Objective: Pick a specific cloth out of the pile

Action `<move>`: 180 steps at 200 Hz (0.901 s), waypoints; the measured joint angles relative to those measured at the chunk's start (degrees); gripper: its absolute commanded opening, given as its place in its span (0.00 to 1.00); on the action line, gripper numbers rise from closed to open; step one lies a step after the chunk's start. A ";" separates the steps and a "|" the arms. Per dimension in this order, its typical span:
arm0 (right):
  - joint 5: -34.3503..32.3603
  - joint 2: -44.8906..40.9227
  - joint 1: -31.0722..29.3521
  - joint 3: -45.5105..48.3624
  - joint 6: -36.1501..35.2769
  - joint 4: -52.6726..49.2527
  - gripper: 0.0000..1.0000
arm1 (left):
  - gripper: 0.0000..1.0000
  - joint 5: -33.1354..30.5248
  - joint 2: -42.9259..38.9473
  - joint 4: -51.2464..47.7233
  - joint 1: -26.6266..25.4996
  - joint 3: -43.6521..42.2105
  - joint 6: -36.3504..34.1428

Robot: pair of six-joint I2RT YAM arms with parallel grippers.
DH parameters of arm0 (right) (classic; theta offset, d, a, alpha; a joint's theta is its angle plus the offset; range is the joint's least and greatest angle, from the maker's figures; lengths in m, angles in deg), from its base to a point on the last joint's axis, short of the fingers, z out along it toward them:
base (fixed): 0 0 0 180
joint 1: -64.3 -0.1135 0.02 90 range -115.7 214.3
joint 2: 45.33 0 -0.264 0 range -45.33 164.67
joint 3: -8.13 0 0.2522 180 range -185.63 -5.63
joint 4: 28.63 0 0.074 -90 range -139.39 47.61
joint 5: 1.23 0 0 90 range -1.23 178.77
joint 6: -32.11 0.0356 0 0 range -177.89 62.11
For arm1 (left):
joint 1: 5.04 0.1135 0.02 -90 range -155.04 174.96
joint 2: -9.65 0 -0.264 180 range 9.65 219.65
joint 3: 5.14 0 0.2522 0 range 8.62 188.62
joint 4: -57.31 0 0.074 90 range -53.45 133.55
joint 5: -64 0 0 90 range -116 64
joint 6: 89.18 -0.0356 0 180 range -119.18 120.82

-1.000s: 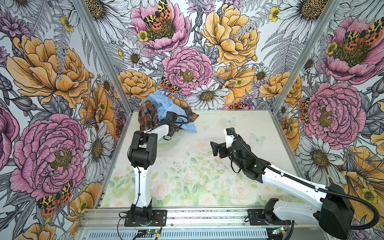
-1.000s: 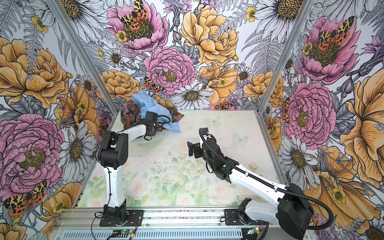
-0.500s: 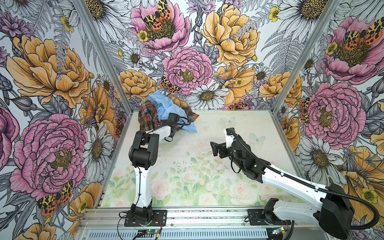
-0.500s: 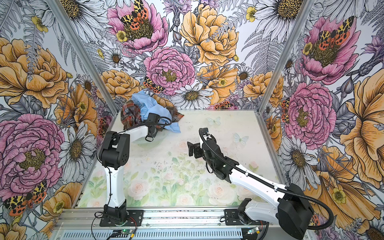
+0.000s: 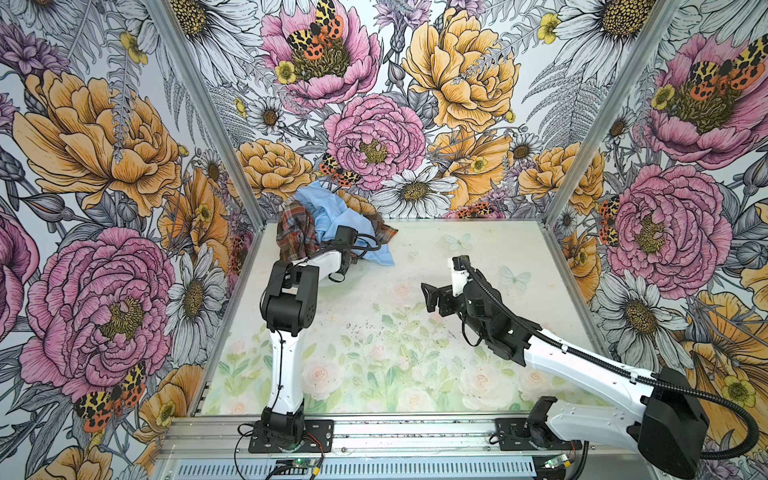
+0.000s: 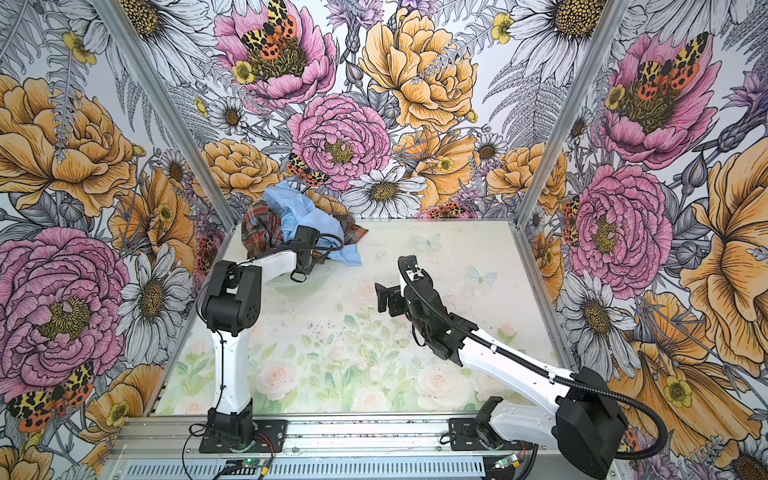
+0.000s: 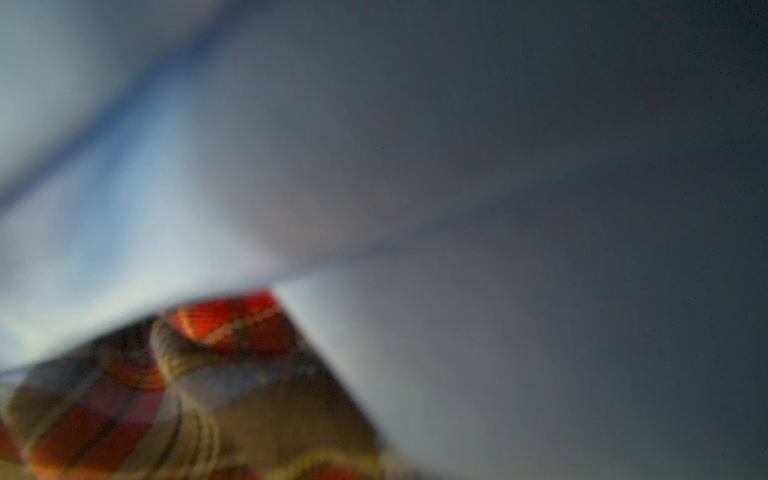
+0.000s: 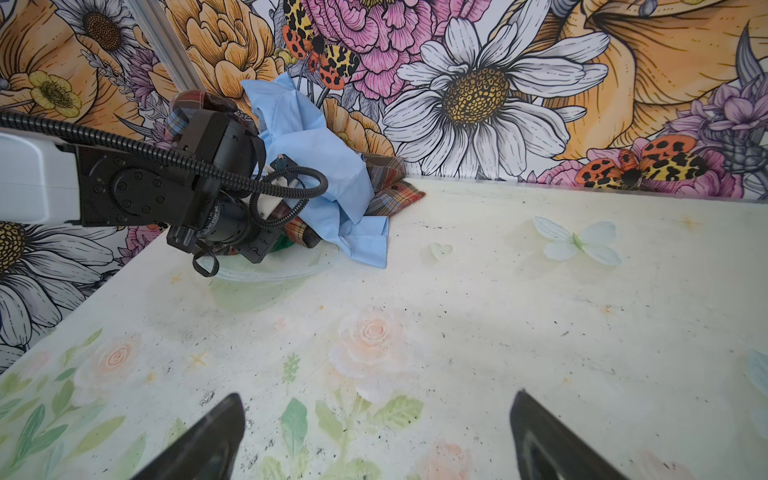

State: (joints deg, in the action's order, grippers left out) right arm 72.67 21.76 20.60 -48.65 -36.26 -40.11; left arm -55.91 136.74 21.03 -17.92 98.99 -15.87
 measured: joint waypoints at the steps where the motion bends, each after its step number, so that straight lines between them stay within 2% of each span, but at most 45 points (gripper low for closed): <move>1: 0.00 -0.02 0.00 0.00 0.00 0.00 0.99 | 0.05 0.00 0.04 -0.02 0.00 0.07 -0.13; 18: -0.20 -0.48 0.00 0.00 0.00 -0.15 0.99 | 0.02 0.09 0.24 -0.22 0.00 0.42 -0.04; 41: -0.31 -0.76 0.00 0.00 0.00 -0.20 1.00 | 0.16 0.09 0.22 -0.20 0.00 0.39 0.33; 58: -0.37 -0.76 0.00 0.00 0.00 -0.31 0.99 | 0.00 0.02 0.22 -0.15 -0.02 0.39 0.83; 99: -0.39 -0.76 0.00 0.00 0.00 -0.35 1.00 | 0.00 -1.03 -1.81 1.31 -0.35 -2.56 1.70; 172: -0.33 -1.51 0.00 0.02 0.02 -0.35 1.00 | 0.00 0.42 -17.09 7.41 -1.42 -13.38 4.57; 180: -0.33 -1.51 0.00 0.02 0.02 -0.35 1.00 | 0.09 1.20 -17.99 7.89 -1.40 -13.73 4.76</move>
State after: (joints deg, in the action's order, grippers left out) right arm 72.35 20.25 20.60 -48.63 -36.24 -40.46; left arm -54.71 118.75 28.92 -19.32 85.26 -11.10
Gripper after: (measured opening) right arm 0.995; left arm 0.051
